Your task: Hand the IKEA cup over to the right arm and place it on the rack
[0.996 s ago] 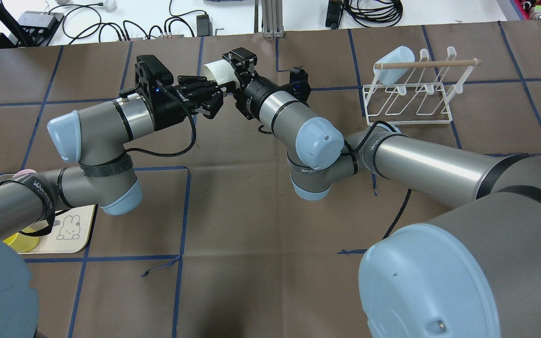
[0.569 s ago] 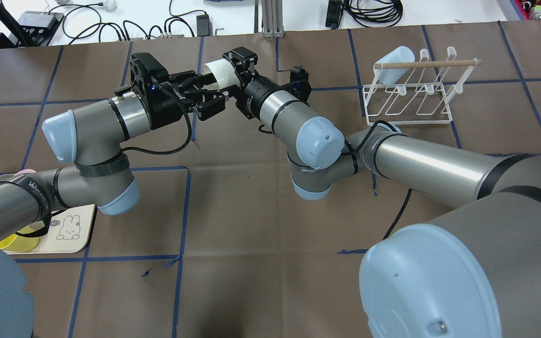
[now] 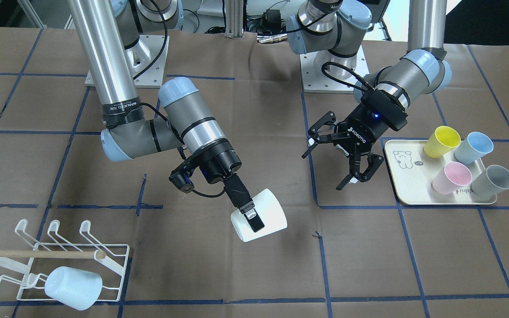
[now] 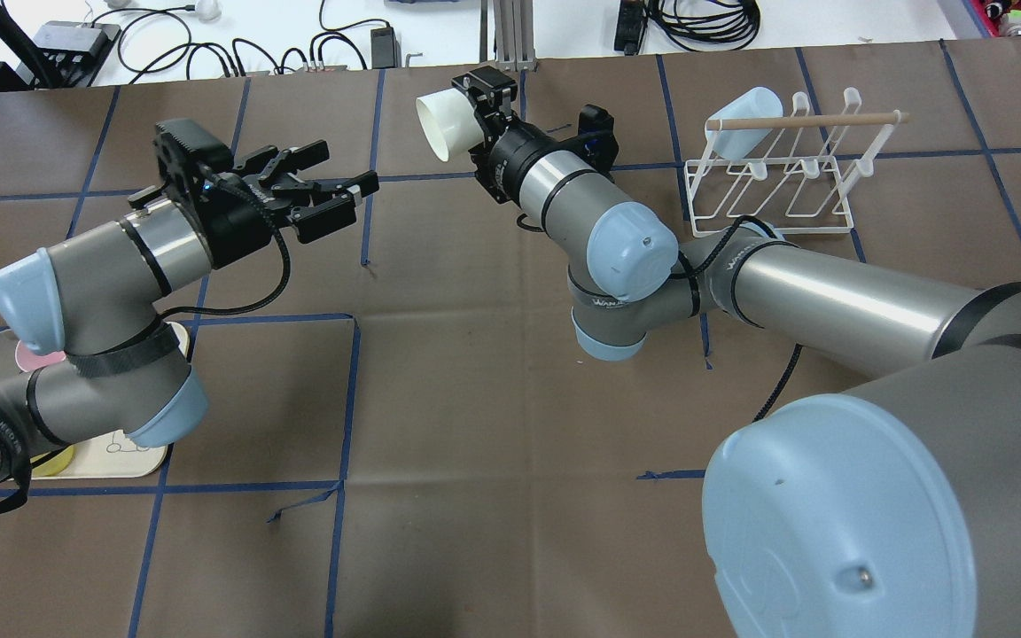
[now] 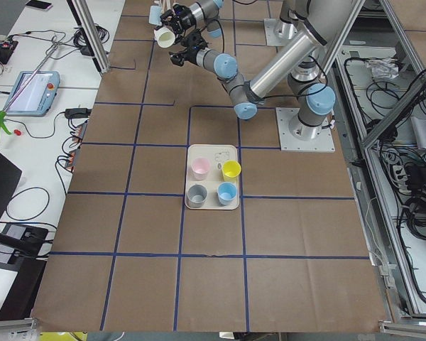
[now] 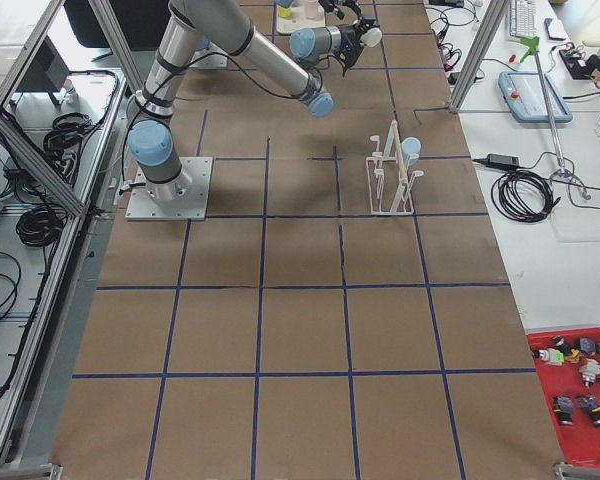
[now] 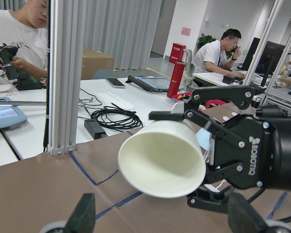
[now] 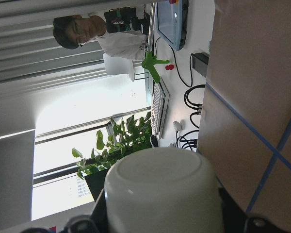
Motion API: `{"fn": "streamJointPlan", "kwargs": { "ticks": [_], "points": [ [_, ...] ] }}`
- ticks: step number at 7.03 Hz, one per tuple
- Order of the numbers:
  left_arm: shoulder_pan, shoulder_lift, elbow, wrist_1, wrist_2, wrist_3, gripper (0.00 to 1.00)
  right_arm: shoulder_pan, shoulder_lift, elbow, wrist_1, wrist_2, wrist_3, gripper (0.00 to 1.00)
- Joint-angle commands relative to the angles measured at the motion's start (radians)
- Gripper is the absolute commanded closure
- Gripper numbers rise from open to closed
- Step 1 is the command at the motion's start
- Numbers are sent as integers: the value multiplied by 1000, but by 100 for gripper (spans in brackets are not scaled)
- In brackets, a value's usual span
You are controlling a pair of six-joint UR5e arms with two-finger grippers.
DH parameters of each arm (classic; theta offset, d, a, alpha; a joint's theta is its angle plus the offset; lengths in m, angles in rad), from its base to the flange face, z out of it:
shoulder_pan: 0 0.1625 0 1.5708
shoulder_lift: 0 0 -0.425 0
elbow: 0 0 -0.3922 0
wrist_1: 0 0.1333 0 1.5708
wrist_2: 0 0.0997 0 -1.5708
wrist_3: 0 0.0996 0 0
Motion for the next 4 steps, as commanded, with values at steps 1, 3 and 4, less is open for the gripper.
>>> {"fn": "streamJointPlan", "kwargs": {
  "ticks": [1, 3, 4],
  "points": [
    [53, 56, -30, -65, 31, 0, 3, -100, -5, 10, -1, 1, -318, 73],
    [19, 189, 65, -439, 250, 1, 4, -186, -10, 26, 1, -20, -755, 73],
    [-16, 228, 153, -704, 358, 1, 4, -211, -16, 25, -1, -66, -932, 75]
  ]
}}
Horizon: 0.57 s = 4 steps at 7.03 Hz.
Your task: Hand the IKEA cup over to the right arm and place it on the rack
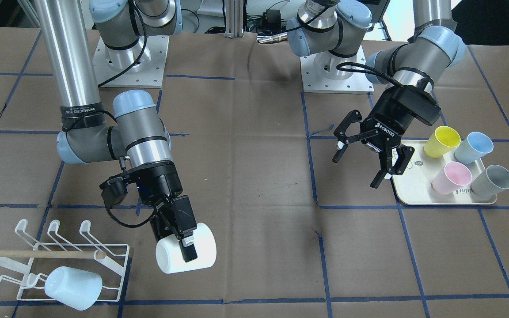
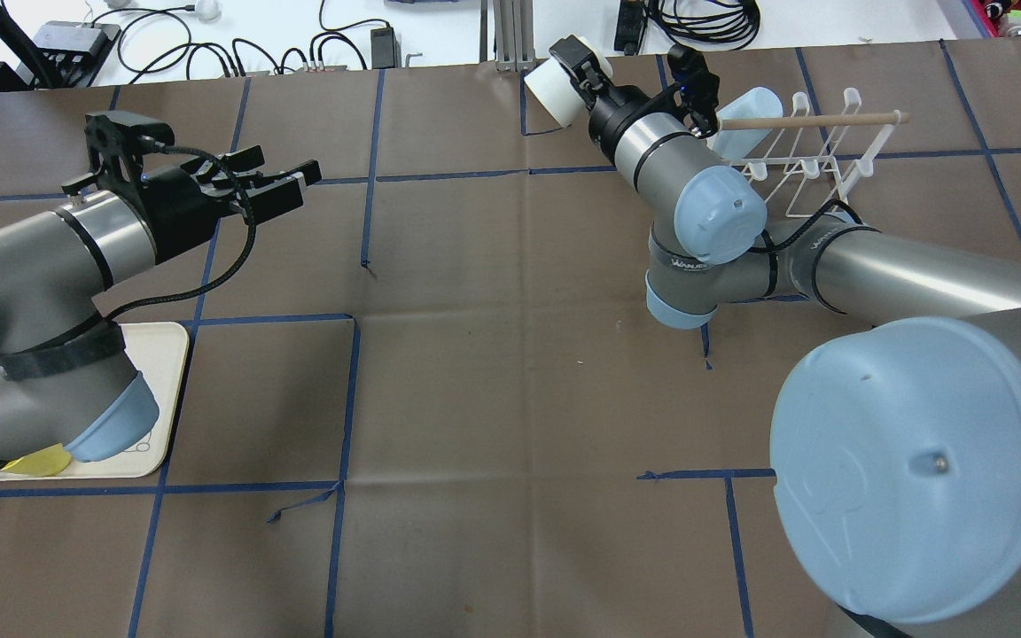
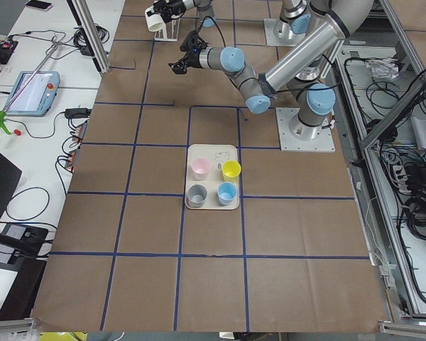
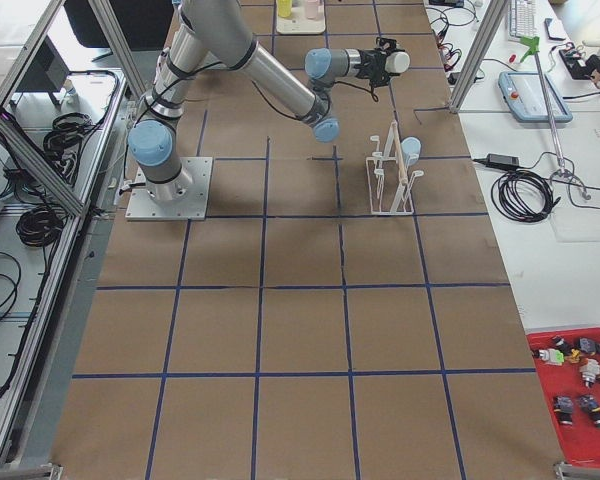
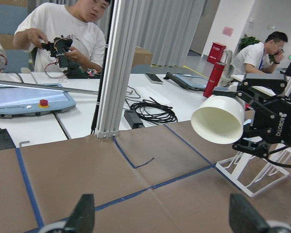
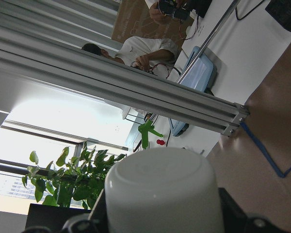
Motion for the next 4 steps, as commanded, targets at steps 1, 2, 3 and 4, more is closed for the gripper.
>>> {"fn": "streamJointPlan", "kwargs": {
  "ticks": [1, 2, 3, 4],
  "points": [
    [-91, 53, 206, -491, 271, -7, 4, -64, -33, 3, 8, -61, -400, 79],
    [-161, 35, 328, -695, 398, -110, 3, -114, -48, 1, 8, -56, -582, 81],
    [-210, -17, 439, -815, 480, -213, 3, -162, -50, 4, -4, -46, -722, 81],
    [-261, -60, 531, -926, 575, -280, 2, -196, -51, 6, -18, -48, -830, 81]
  ]
}}
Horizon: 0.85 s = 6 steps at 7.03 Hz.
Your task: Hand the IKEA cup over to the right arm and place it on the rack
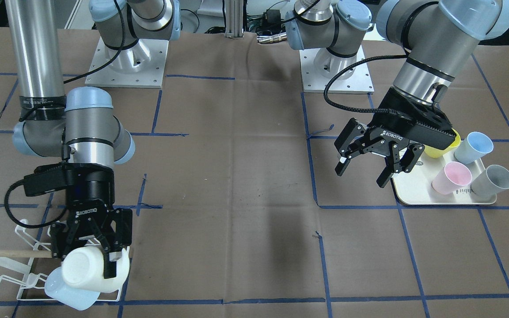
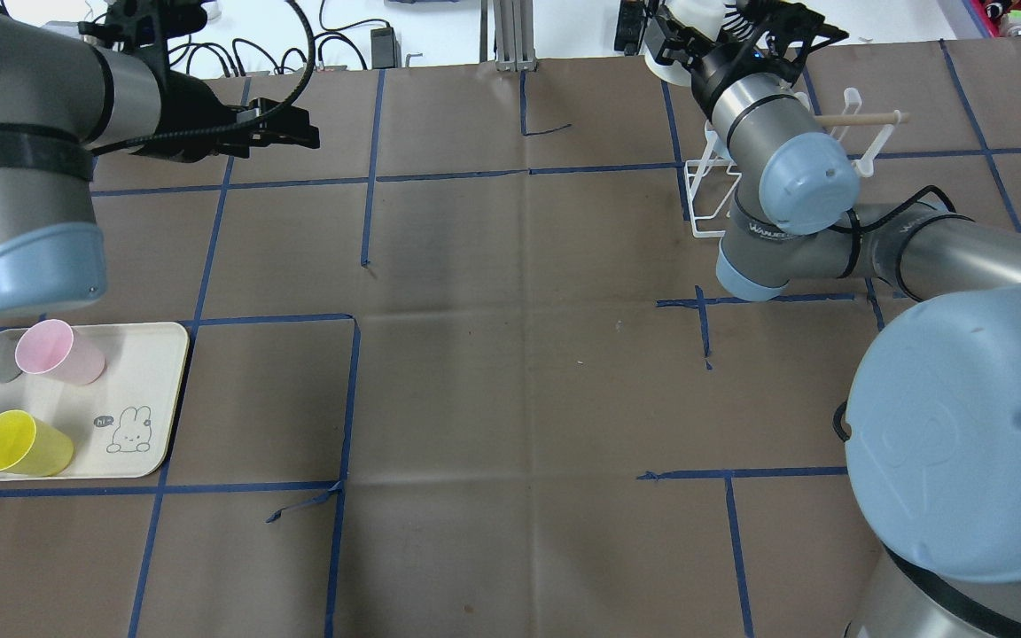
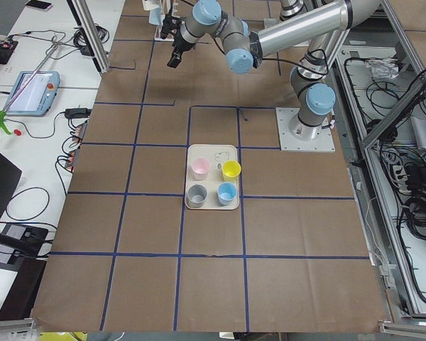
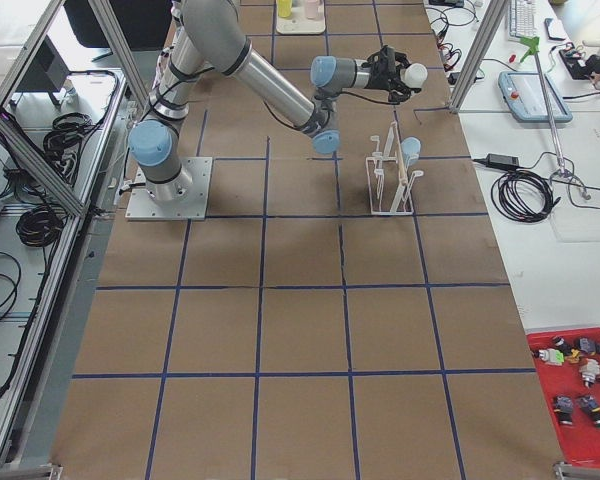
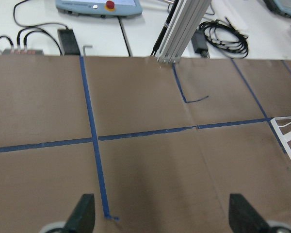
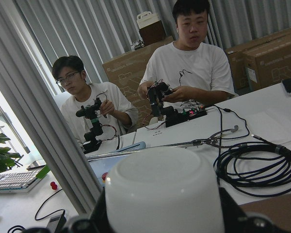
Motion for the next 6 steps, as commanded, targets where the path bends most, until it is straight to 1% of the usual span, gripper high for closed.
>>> {"fn": "streamJointPlan", "kwargs": {
  "ticks": [1, 2, 3, 4, 5, 6],
  "points": [
    [-108, -68, 214, -317, 189, -130, 1, -108, -4, 2, -41, 18, -194, 81],
    [-123, -73, 287, -484, 234, -140, 1, -169, -3, 2, -46, 95, -220, 81],
    [-121, -65, 340, -652, 289, -140, 1, -237, 7, 0, -61, 165, -248, 81],
    [-121, -52, 365, -763, 341, -138, 1, -290, 25, 0, -62, 218, -278, 81],
    [-120, -48, 359, -793, 345, -129, 1, -314, 52, -7, -65, 255, -317, 81],
    [-123, -36, 334, -791, 340, -128, 1, -317, 88, -12, -104, 262, -319, 81]
  ]
}}
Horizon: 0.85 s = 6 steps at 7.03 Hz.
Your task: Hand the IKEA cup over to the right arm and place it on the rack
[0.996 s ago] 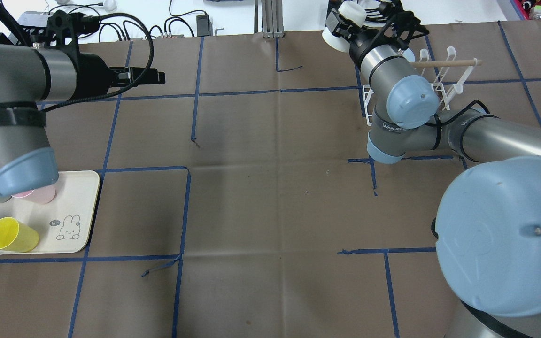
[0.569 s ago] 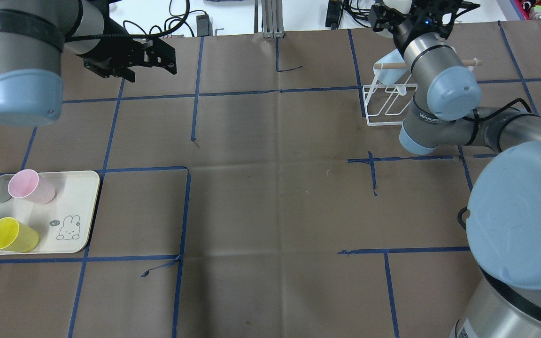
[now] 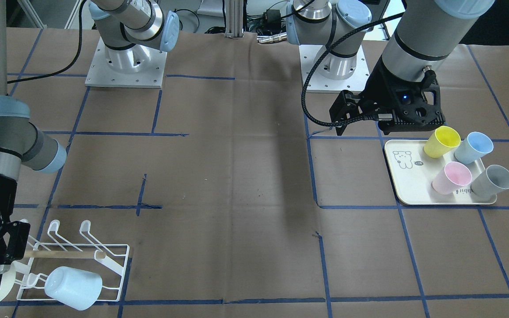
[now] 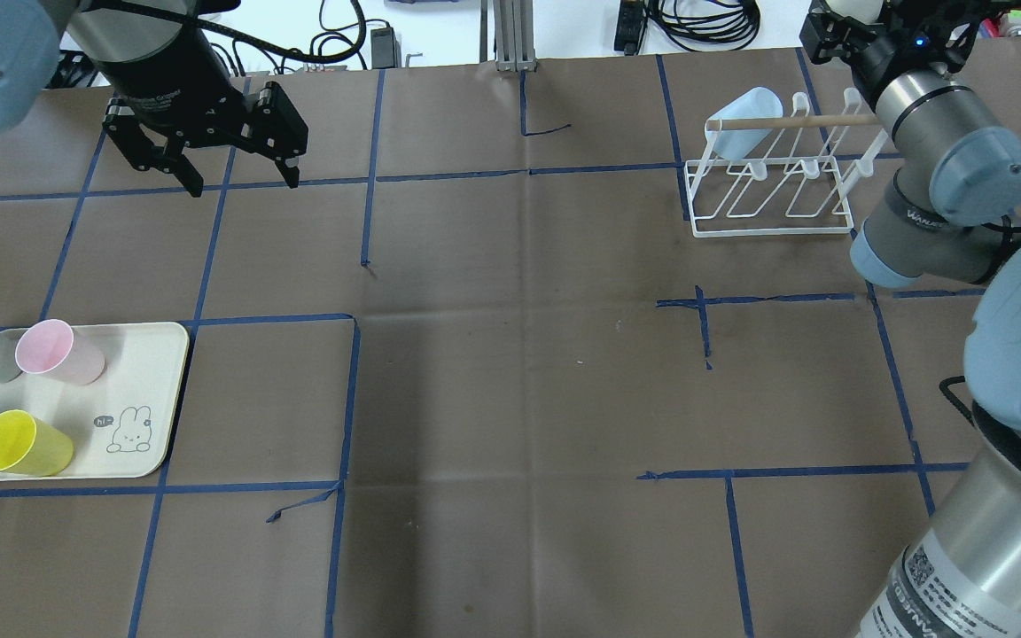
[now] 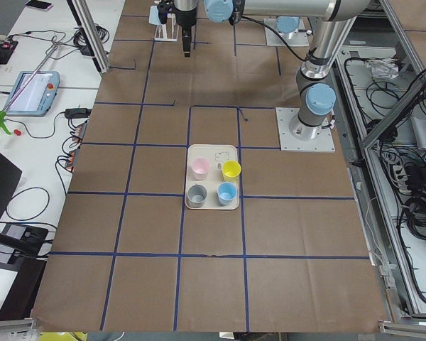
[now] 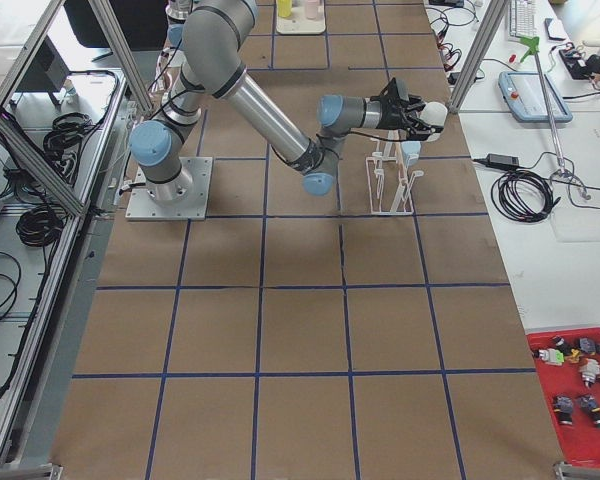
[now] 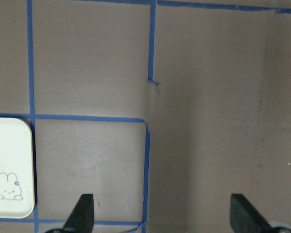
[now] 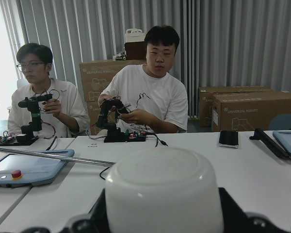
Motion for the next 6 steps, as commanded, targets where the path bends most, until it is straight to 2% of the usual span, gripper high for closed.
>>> {"fn": "streamJointPlan", "kwargs": {
  "ticks": [1, 5, 6],
  "points": [
    [-3, 10, -23, -27, 6, 4, 0, -19, 65, -7, -50, 25, -17, 81],
    [3, 34, -55, 2, 1, 57, 0, -67, 96, -15, -49, 47, -19, 81],
    [1, 34, -57, 55, 0, 62, 0, -65, 96, -6, -49, 49, -17, 82]
  ]
}}
